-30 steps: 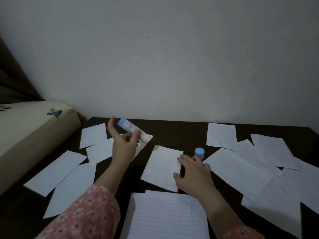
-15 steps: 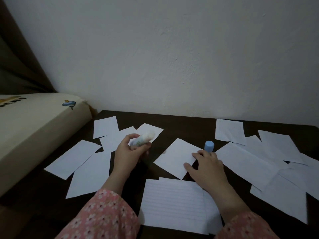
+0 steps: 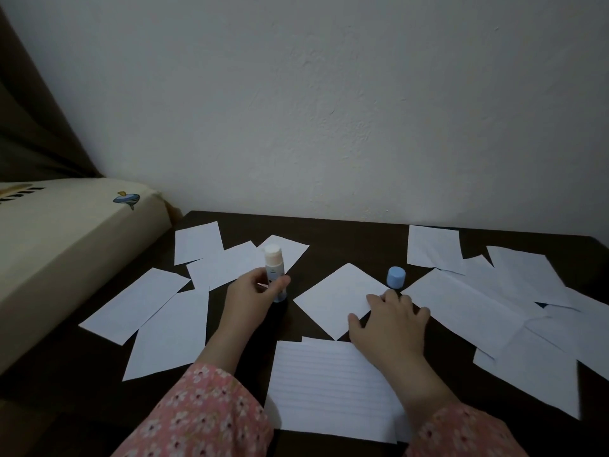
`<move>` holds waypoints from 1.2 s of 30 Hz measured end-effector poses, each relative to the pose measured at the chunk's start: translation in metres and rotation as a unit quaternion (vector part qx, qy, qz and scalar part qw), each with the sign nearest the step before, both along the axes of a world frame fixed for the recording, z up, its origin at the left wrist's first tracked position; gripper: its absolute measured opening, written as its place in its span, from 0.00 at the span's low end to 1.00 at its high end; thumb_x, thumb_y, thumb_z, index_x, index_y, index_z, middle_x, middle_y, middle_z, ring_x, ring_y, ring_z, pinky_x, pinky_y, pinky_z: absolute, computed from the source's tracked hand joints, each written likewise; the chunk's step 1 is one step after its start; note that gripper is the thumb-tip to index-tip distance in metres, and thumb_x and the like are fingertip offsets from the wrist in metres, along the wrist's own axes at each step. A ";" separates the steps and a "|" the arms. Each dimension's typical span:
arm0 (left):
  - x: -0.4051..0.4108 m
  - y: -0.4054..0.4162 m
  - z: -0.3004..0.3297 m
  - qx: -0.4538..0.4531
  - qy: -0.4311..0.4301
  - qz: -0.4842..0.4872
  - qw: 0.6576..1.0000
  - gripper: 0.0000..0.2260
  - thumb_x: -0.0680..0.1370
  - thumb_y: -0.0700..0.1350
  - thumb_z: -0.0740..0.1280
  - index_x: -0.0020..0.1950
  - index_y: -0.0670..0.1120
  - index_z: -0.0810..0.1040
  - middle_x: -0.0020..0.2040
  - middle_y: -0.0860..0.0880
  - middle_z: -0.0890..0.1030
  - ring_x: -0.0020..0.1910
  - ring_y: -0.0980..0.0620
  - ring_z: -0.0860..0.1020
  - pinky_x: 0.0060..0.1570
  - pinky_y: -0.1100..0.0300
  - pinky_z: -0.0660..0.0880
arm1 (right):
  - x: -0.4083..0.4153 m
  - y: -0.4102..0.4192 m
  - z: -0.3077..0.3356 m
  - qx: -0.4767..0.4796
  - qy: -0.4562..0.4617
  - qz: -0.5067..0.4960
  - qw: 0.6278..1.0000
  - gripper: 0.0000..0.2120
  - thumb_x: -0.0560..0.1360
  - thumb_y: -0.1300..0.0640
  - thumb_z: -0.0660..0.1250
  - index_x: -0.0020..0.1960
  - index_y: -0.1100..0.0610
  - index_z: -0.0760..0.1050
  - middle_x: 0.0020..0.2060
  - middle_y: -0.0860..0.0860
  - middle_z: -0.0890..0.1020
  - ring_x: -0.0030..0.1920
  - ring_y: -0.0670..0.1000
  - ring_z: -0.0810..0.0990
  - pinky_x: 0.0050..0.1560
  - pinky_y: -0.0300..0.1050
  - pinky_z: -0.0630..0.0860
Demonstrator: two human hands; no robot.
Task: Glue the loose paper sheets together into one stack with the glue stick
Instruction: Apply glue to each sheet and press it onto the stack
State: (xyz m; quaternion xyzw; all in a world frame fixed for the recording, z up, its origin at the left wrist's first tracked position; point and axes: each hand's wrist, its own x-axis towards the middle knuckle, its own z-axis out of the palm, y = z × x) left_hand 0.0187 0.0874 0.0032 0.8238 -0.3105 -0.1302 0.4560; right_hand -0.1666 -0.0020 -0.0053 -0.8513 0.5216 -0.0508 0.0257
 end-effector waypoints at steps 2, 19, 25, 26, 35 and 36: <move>0.000 0.000 0.000 -0.011 -0.018 0.016 1.000 0.27 0.72 0.56 0.71 0.68 0.48 0.72 0.61 0.49 0.76 0.48 0.55 0.74 0.44 0.64 0.70 | -0.002 -0.001 0.001 0.004 -0.005 0.005 1.000 0.25 0.78 0.38 0.54 0.69 0.49 0.67 0.65 0.50 0.70 0.66 0.52 0.66 0.66 0.55 0.60; -0.072 -0.025 -0.005 0.151 -0.262 -0.121 0.946 0.20 0.76 0.59 0.66 0.64 0.51 0.75 0.64 0.53 0.73 0.61 0.55 0.72 0.59 0.58 0.71 | -0.086 -0.075 -0.004 0.032 -0.112 -0.238 0.964 0.33 0.74 0.37 0.61 0.72 0.54 0.63 0.70 0.55 0.65 0.70 0.57 0.62 0.65 0.57 0.63; -0.066 -0.032 -0.007 0.247 -0.296 -0.168 0.908 0.19 0.77 0.59 0.63 0.59 0.46 0.77 0.62 0.46 0.75 0.61 0.48 0.74 0.60 0.53 0.72 | -0.086 -0.078 -0.009 0.076 -0.102 -0.243 0.962 0.31 0.76 0.37 0.59 0.71 0.56 0.64 0.69 0.55 0.65 0.71 0.57 0.60 0.68 0.58 0.60; -0.063 -0.030 -0.005 0.247 -0.279 -0.175 0.911 0.18 0.77 0.57 0.64 0.59 0.45 0.77 0.63 0.45 0.75 0.61 0.46 0.73 0.60 0.53 0.72 | -0.087 -0.077 -0.009 0.073 -0.105 -0.239 0.963 0.30 0.76 0.37 0.59 0.71 0.56 0.64 0.70 0.55 0.65 0.71 0.57 0.60 0.68 0.59 0.59; -0.048 -0.024 0.003 0.275 -0.249 -0.234 0.898 0.23 0.79 0.55 0.62 0.73 0.54 0.65 0.76 0.54 0.61 0.74 0.45 0.58 0.70 0.49 0.60 | -0.094 -0.076 0.000 0.024 -0.126 -0.227 0.965 0.23 0.77 0.42 0.63 0.67 0.52 0.69 0.62 0.52 0.74 0.63 0.55 0.70 0.63 0.58 0.63; -0.046 -0.023 0.002 0.273 -0.239 -0.245 0.899 0.23 0.79 0.54 0.62 0.74 0.54 0.65 0.76 0.54 0.60 0.74 0.45 0.57 0.70 0.48 0.59 | -0.094 -0.077 0.000 0.017 -0.135 -0.225 0.965 0.22 0.77 0.43 0.64 0.67 0.52 0.70 0.61 0.52 0.75 0.62 0.55 0.71 0.63 0.57 0.63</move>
